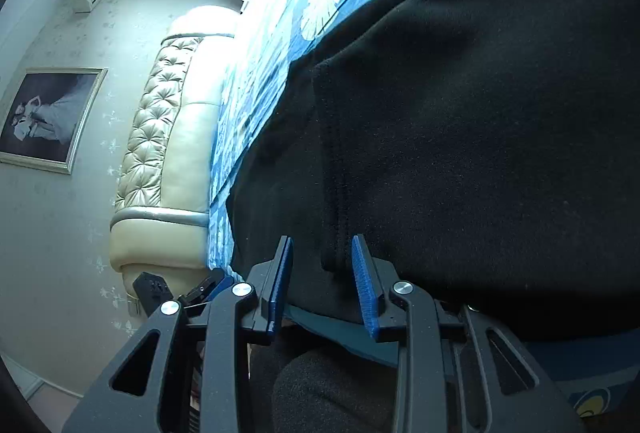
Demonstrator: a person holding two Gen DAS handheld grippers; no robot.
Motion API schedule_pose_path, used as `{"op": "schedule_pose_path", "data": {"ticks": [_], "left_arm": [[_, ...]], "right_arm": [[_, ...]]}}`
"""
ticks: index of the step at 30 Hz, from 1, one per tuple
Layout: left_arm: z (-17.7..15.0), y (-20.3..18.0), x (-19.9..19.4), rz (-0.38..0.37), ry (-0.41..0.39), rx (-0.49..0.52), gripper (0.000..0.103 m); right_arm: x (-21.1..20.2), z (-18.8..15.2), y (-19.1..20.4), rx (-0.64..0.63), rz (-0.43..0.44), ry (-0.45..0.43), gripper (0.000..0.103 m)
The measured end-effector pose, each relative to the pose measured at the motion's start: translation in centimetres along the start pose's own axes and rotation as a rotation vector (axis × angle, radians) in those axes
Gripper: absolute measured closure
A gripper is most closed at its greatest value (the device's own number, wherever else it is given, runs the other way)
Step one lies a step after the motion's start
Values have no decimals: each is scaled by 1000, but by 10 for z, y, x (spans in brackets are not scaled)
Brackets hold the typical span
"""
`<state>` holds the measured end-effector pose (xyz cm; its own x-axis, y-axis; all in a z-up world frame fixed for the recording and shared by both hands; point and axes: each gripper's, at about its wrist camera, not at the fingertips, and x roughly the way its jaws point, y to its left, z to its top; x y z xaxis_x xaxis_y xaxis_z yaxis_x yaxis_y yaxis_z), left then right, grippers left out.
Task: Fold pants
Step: 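Grasp the end of the black trousers with the left tool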
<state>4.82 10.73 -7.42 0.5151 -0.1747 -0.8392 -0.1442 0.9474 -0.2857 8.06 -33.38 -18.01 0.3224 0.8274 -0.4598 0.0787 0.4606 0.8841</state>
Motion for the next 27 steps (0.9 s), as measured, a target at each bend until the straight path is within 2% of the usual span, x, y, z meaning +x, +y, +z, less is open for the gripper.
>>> {"op": "schedule_pose_path", "data": {"ticks": [1,6,11,15,22,25,27], "left_arm": [[3,7,0,-7,6,-13,11],[23,53,-5,-92,-4,-126,11],[44,103,11,-184,13,-231,11],[53,123,36,-325,74,-302,13],[89,117,39,-409,-1,-252,14],[98,111,54,-393,35,-228,14],[100,110,70,-395,90,-223,14]], "right_arm": [[-8,-1,0,-6,-4,-14,55],[-35,-7,-3,-20,-37,-62,52],[-32,-8,-3,-4,-35,-59,49],[-26,-9,-5,3,-42,-50,48],[-15,-12,-1,-21,-72,-27,47],[-14,-12,-7,-3,-59,-29,45],[-15,-12,-9,9,-49,-30,45]]}}
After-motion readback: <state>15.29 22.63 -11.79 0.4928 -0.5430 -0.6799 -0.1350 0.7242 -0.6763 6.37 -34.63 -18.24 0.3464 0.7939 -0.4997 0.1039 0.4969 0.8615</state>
